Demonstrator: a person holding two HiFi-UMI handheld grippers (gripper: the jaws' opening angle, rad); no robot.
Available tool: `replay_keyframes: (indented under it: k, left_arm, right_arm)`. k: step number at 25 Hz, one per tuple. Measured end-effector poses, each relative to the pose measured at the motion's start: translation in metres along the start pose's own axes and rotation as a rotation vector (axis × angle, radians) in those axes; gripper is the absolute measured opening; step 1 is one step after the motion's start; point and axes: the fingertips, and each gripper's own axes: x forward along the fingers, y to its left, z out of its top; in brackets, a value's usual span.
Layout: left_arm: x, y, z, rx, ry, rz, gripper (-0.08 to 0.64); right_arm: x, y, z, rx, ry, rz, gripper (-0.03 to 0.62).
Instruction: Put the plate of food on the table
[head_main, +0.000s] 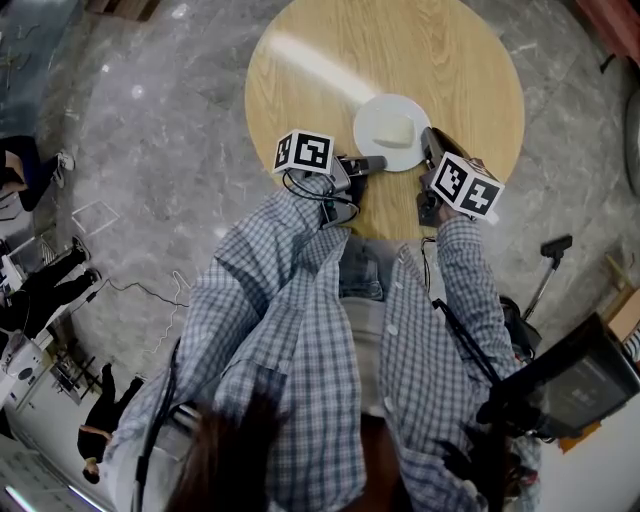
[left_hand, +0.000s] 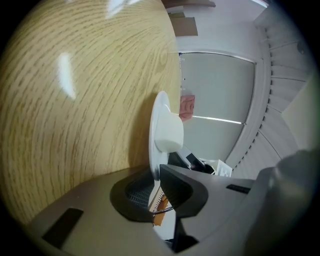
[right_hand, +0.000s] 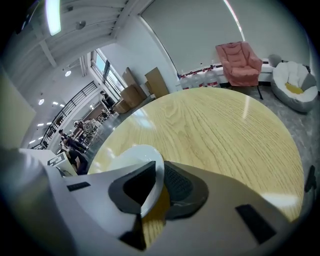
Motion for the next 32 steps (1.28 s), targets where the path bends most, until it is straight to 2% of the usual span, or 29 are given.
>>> replay_keyframes:
  k: [6, 9, 12, 14, 16, 20, 24, 27, 32]
  left_arm:
    - [0.006, 0.000, -0.001, -0.010, 0.024, 0.005, 0.020]
    - [0.008, 0.000, 0.000, -0.017, 0.020, -0.002, 0.020]
    - [0.006, 0.000, -0.001, -0.019, 0.019, -0.007, 0.020]
    - [0.006, 0.000, -0.001, -0.020, 0.018, -0.010, 0.020]
    - [0.006, 0.000, -0.001, -0.021, 0.017, -0.011, 0.020]
    - [0.005, 0.000, -0.001, -0.020, 0.017, -0.013, 0.020]
    - [0.005, 0.000, -0.002, -0.018, 0.024, -0.012, 0.020]
    - [0.004, 0.000, -0.001, -0.016, 0.024, -0.012, 0.020]
    - [0.005, 0.001, 0.000, -0.016, 0.023, -0.010, 0.020]
  right_arm:
    - [0.007, 0.002, 0.005, -0.103, 0.009, 0.008, 0.061]
    - [0.007, 0.002, 0.008, -0.209, 0.021, 0.001, 0.061]
    - [0.000, 0.006, 0.018, -0.433, -0.003, -0.070, 0.061]
    - [-0.008, 0.021, 0.026, -0.655, -0.020, -0.087, 0.061]
    - [-0.017, 0.040, 0.023, -0.862, -0.024, -0.065, 0.061]
    - [-0.036, 0.070, -0.009, -1.162, 0.004, -0.006, 0.063]
    - [-0.048, 0.077, -0.055, -1.458, 0.110, 0.015, 0.061]
    - [-0.048, 0.077, -0.077, -1.596, 0.172, 0.019, 0.061]
    - [-0.040, 0.065, -0.089, -1.720, 0.232, -0.026, 0.061]
